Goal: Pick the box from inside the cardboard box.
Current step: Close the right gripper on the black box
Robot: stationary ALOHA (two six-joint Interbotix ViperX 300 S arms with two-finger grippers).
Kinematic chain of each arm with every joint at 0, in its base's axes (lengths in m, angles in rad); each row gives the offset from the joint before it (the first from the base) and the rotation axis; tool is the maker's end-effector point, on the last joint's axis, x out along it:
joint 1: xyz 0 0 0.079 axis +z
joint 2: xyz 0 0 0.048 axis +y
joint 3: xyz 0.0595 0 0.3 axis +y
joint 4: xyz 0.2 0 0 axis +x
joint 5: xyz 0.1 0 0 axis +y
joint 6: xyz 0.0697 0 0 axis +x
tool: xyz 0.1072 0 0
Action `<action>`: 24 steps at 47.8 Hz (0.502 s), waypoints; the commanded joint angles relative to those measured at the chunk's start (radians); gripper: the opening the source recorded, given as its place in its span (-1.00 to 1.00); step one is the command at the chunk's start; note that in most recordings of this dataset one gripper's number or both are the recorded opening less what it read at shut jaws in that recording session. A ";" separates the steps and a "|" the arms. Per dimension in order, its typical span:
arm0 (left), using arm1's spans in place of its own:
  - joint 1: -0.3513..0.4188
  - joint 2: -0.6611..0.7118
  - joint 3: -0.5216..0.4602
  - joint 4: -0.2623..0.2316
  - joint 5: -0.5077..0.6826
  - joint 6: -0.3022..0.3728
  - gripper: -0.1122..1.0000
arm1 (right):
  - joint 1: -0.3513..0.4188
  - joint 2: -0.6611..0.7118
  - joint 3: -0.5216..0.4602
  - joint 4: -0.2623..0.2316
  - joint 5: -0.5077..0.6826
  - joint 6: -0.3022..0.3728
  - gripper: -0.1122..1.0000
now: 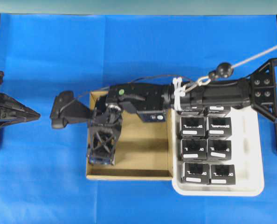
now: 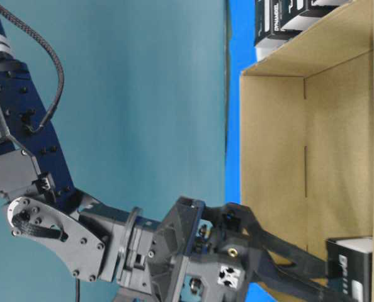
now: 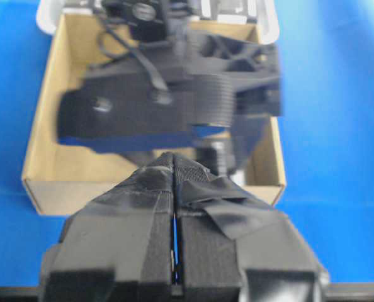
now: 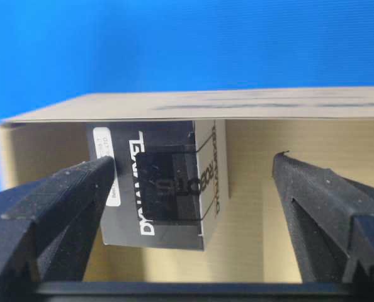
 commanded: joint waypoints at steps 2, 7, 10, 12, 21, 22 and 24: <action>-0.002 0.005 -0.012 0.002 -0.011 -0.002 -0.90 | -0.018 -0.003 -0.003 -0.017 -0.005 -0.006 0.99; -0.002 0.003 -0.014 0.002 -0.011 -0.002 -0.90 | -0.023 -0.003 -0.006 -0.017 -0.003 -0.006 0.99; -0.002 0.003 -0.012 0.002 -0.011 -0.002 -0.90 | -0.018 -0.003 -0.009 -0.017 -0.005 -0.006 0.99; -0.002 0.003 -0.012 0.002 -0.011 -0.002 -0.90 | -0.014 -0.005 -0.012 -0.017 -0.003 -0.006 0.99; -0.002 0.003 -0.012 0.002 -0.029 -0.002 -0.90 | -0.002 -0.032 -0.023 -0.017 -0.002 -0.017 0.99; -0.002 0.003 -0.014 0.002 -0.031 -0.002 -0.90 | 0.000 -0.035 -0.025 -0.017 -0.002 -0.023 0.99; -0.002 0.005 -0.012 0.002 -0.031 -0.002 -0.90 | 0.002 -0.041 -0.026 -0.017 0.000 -0.035 0.99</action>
